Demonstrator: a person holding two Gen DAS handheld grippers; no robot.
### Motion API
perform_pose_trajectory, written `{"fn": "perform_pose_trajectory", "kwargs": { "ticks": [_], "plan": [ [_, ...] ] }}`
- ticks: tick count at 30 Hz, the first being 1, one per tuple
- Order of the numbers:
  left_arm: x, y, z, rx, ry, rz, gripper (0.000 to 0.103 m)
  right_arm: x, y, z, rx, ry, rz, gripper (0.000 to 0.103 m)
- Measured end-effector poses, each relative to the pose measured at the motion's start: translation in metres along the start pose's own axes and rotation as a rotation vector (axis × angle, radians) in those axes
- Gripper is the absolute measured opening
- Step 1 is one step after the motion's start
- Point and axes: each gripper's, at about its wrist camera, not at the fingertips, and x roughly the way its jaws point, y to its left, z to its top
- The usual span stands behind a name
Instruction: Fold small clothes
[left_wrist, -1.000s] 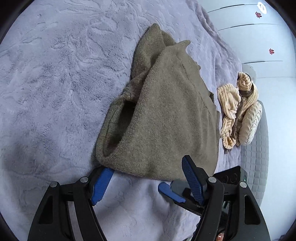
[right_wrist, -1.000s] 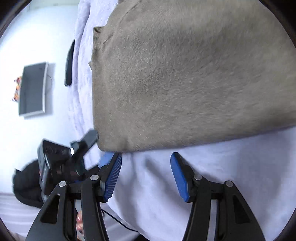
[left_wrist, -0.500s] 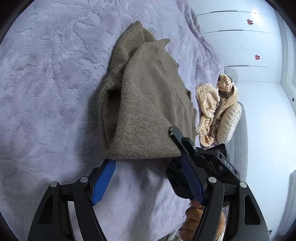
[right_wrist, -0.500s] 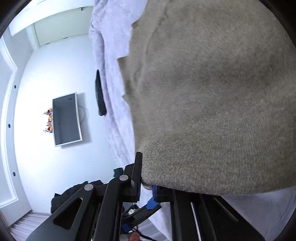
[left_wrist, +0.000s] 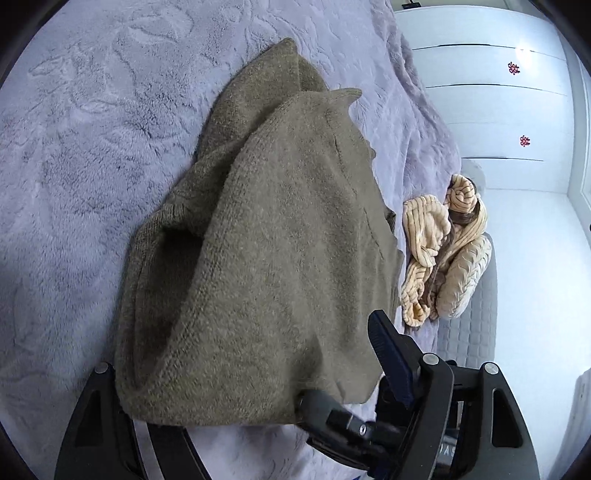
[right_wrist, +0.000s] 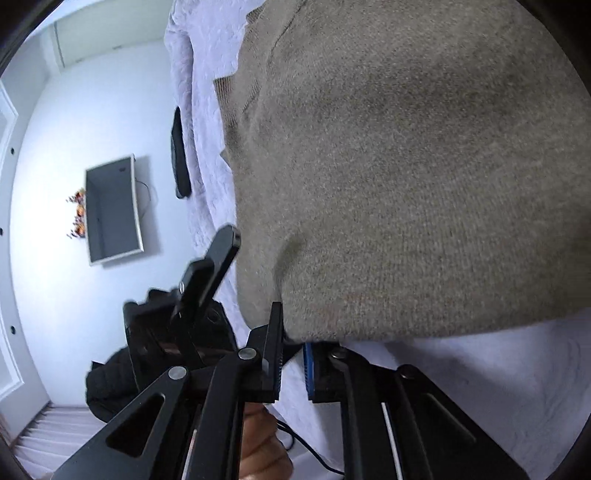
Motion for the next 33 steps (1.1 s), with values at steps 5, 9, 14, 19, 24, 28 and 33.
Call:
{"fn": "perform_pose_trajectory", "kwargs": {
  "ticks": [5,9,14,19,24,28,33],
  "plan": [
    [0.01,-0.017,0.005,0.061,-0.033,0.08,0.079,-0.036,0.005,-0.001,-0.099,0.047,-0.217,0.014],
    [0.017,-0.032,0.007,0.125,-0.059,0.165,0.079,-0.074,0.025,0.019,-0.179,0.009,-0.341,0.034],
    [0.029,-0.035,0.007,0.215,-0.048,0.355,0.03,-0.083,0.082,0.06,-0.329,0.015,-0.448,0.054],
    [0.028,-0.05,-0.005,0.428,-0.066,0.412,0.02,-0.038,0.145,0.097,-0.484,0.135,-0.536,0.059],
    [0.035,-0.074,-0.038,0.736,-0.127,0.534,0.018,0.052,0.18,0.109,-0.615,0.359,-0.672,0.069],
    [0.04,-0.078,-0.054,0.86,-0.137,0.577,0.018,0.112,0.189,0.113,-0.657,0.499,-0.759,0.076],
    [0.042,-0.081,-0.061,0.913,-0.146,0.591,0.018,0.171,0.185,0.113,-0.676,0.609,-0.879,0.079]
  ]
}}
